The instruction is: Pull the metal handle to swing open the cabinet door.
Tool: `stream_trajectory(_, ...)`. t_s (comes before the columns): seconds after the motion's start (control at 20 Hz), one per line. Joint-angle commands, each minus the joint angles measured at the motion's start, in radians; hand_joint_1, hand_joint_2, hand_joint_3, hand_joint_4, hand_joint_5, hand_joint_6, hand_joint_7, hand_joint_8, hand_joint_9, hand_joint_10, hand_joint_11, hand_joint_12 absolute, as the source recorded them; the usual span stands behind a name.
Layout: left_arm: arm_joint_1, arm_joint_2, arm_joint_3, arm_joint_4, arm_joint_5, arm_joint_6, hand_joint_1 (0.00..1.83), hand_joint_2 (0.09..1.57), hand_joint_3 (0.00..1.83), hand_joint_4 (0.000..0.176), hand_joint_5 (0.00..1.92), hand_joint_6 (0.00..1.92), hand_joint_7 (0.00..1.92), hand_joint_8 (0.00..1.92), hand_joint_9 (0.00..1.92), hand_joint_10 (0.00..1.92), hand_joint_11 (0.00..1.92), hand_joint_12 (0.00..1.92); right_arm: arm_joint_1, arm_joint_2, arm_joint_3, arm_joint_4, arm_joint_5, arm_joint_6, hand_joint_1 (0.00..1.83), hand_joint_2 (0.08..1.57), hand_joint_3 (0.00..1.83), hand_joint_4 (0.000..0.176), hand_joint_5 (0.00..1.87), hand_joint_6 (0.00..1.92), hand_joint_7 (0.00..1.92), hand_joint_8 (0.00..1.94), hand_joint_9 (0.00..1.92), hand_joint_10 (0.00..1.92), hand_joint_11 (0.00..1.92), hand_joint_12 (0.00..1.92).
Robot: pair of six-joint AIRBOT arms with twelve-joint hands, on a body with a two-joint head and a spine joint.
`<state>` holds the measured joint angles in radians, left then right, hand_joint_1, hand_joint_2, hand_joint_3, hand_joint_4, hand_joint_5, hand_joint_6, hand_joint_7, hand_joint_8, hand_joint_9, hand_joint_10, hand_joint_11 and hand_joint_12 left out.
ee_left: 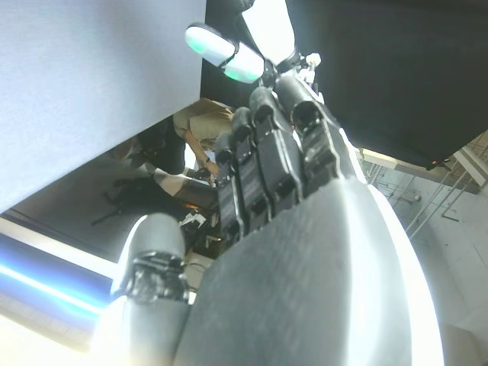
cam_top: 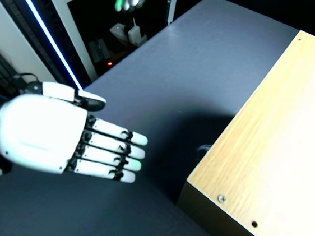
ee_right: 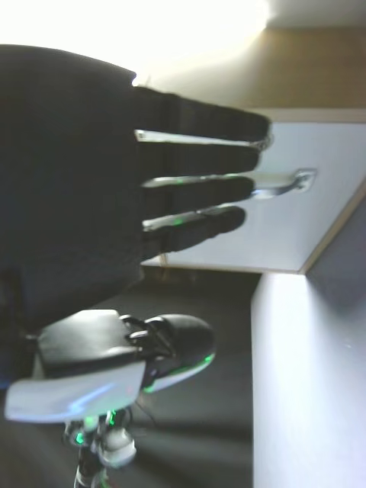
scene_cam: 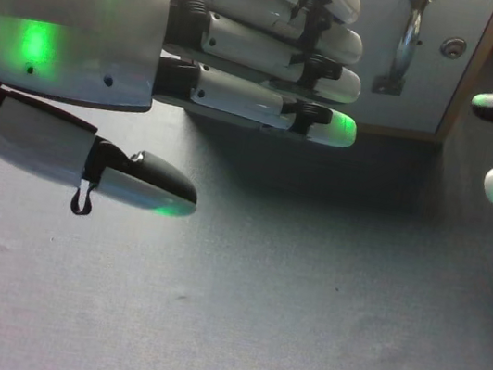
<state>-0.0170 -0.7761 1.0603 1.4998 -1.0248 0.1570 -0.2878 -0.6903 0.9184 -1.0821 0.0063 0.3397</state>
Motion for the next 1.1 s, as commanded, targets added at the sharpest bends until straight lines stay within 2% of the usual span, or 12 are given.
stream_trajectory(0.0,-0.011,0.007,0.001,-0.1,-0.026,0.008,0.0,1.36,0.0,0.0,0.29,0.0,0.32,0.0,0.3,0.0,0.0,0.67,0.006,0.004,0.01,0.041,0.02,0.005,0.0,1.18,0.0,0.0,0.02,0.0,0.01,0.0,0.02,0.0,0.0,0.18)
stream_trajectory(0.1,-0.011,0.007,0.001,-0.1,-0.026,0.008,0.0,1.47,0.03,0.0,0.31,0.01,0.32,0.0,0.3,0.0,0.0,0.66,0.003,-0.011,0.027,0.1,0.009,0.005,0.0,1.17,0.0,0.0,0.01,0.0,0.01,0.0,0.02,0.0,0.0,0.19)
stream_trajectory(0.25,-0.011,0.007,0.001,-0.1,-0.026,0.008,0.0,1.53,0.04,0.0,0.32,0.0,0.33,0.0,0.31,0.0,0.0,0.67,0.003,-0.034,0.046,0.165,-0.022,0.005,0.0,1.17,0.0,0.0,0.03,0.0,0.02,0.0,0.03,0.0,0.0,0.19)
stream_trajectory(0.45,-0.011,0.007,0.001,-0.1,-0.026,0.008,0.0,1.57,0.06,0.0,0.35,0.01,0.35,0.0,0.32,0.0,0.0,0.69,0.002,-0.051,0.065,0.266,-0.034,0.005,0.0,1.19,0.0,0.0,0.03,0.0,0.04,0.0,0.05,0.0,0.0,0.28)
stream_trajectory(0.55,-0.011,0.007,0.001,-0.1,-0.026,0.008,0.0,1.57,0.12,0.0,0.34,0.0,0.34,0.0,0.32,0.0,0.0,0.69,-0.009,-0.057,0.077,0.362,-0.037,0.005,0.0,1.22,0.01,0.0,0.05,0.0,0.06,0.01,0.07,0.01,0.0,0.31)
stream_trajectory(0.65,-0.011,0.007,0.001,-0.1,-0.026,0.008,0.0,1.57,0.22,0.0,0.36,0.0,0.36,0.0,0.33,0.0,0.0,0.7,-0.014,-0.06,0.085,0.421,-0.038,0.005,0.0,1.3,0.03,0.0,0.06,0.0,0.06,0.0,0.06,0.0,0.0,0.27)
stream_trajectory(0.85,-0.011,0.007,0.001,-0.1,-0.026,0.008,0.0,1.55,0.26,0.0,0.36,0.0,0.37,0.0,0.34,0.0,0.0,0.71,-0.022,-0.065,0.094,0.506,-0.043,0.005,0.0,1.39,0.04,0.0,0.06,0.0,0.06,0.0,0.07,0.0,0.0,0.29)
stream_trajectory(0.9,-0.011,0.007,0.001,-0.1,-0.026,0.008,0.0,1.55,0.27,0.0,0.36,0.0,0.36,0.0,0.34,0.0,0.0,0.69,-0.027,-0.066,0.096,0.573,-0.043,0.005,0.0,1.47,0.05,0.0,0.08,0.0,0.08,0.0,0.08,0.0,0.0,0.33)
stream_trajectory(1.05,-0.011,0.007,0.001,-0.1,-0.026,0.008,0.0,1.54,0.27,0.0,0.35,0.0,0.36,0.0,0.33,0.0,0.0,0.69,-0.039,-0.071,0.098,0.683,-0.043,0.005,0.0,1.54,0.03,0.0,0.07,0.0,0.08,0.0,0.08,0.0,0.0,0.3)
